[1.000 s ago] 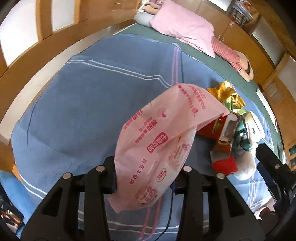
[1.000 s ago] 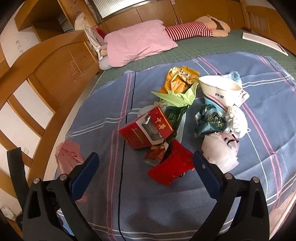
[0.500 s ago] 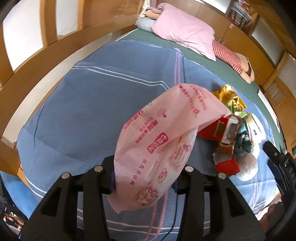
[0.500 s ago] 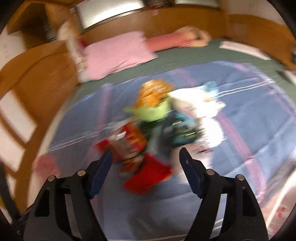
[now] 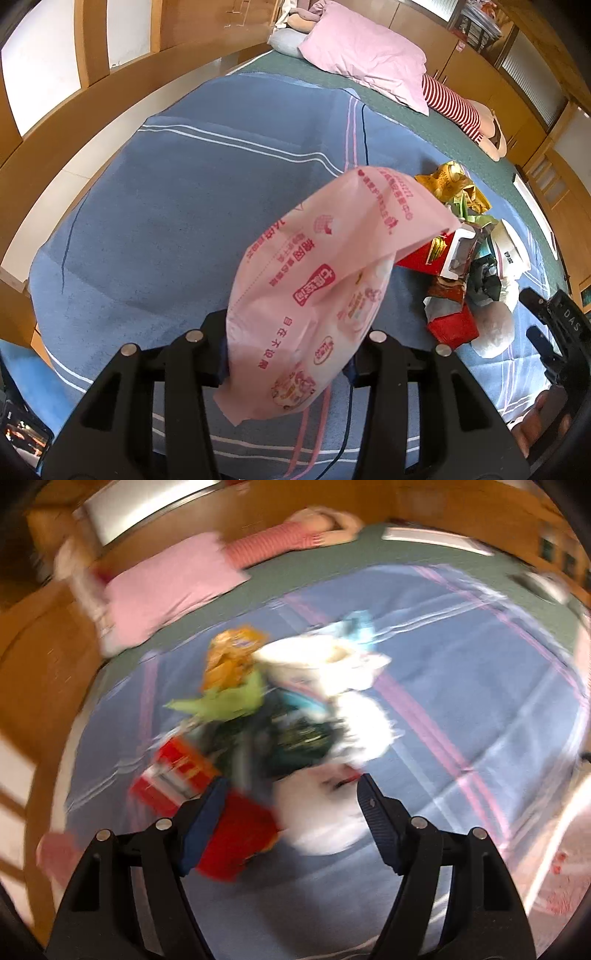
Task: Collect trash
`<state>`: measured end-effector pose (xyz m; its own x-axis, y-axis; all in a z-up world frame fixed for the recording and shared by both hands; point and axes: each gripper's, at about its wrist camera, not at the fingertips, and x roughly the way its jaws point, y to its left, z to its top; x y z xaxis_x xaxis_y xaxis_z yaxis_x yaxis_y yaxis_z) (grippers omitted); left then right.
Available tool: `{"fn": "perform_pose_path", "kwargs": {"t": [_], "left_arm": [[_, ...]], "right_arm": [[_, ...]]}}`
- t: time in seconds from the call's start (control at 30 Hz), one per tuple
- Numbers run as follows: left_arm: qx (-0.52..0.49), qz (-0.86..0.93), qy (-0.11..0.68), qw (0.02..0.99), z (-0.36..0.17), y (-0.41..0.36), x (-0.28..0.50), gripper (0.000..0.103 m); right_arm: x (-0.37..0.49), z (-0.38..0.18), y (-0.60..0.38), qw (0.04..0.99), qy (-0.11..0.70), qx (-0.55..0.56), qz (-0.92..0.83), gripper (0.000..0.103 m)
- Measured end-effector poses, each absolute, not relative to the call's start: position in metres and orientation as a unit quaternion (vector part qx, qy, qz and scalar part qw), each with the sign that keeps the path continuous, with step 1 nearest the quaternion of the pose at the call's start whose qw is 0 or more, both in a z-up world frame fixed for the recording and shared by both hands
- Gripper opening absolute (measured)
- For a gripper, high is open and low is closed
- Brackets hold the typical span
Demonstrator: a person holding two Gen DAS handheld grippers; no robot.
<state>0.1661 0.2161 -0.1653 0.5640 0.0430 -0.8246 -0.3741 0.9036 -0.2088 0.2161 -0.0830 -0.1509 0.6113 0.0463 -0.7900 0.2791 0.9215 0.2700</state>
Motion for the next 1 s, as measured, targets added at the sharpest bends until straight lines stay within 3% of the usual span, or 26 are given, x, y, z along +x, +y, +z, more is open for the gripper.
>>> {"fn": "perform_pose_path", "kwargs": {"t": [0.13, 0.27, 0.33, 0.4, 0.47, 0.83, 1.0], "left_arm": [[-0.183, 0.116, 0.451, 0.866, -0.165, 0.214, 0.168, 0.045], [-0.182, 0.098, 0.450, 0.869, -0.164, 0.209, 0.169, 0.045], [-0.182, 0.085, 0.445, 0.873, -0.162, 0.206, 0.169, 0.045], [-0.181, 0.070, 0.439, 0.877, -0.159, 0.201, 0.169, 0.045], [-0.180, 0.057, 0.435, 0.880, -0.157, 0.197, 0.169, 0.045], [-0.208, -0.034, 0.420, 0.883, -0.148, 0.172, 0.176, 0.045], [-0.197, -0.106, 0.407, 0.886, -0.136, 0.135, 0.178, 0.044]], "right_arm": [[0.235, -0.182, -0.091, 0.824, 0.520, 0.218, -0.060, 0.074], [0.236, -0.185, -0.092, 0.818, 0.527, 0.224, -0.054, 0.073], [0.235, -0.180, -0.084, 0.828, 0.519, 0.209, -0.040, 0.060], [0.236, -0.179, -0.075, 0.832, 0.517, 0.202, -0.011, 0.033], [0.234, -0.175, -0.068, 0.836, 0.508, 0.206, 0.023, 0.026], [0.203, -0.138, -0.083, 0.876, 0.416, 0.233, 0.076, 0.022], [0.154, -0.099, -0.135, 0.913, 0.374, 0.164, 0.017, 0.022]]}}
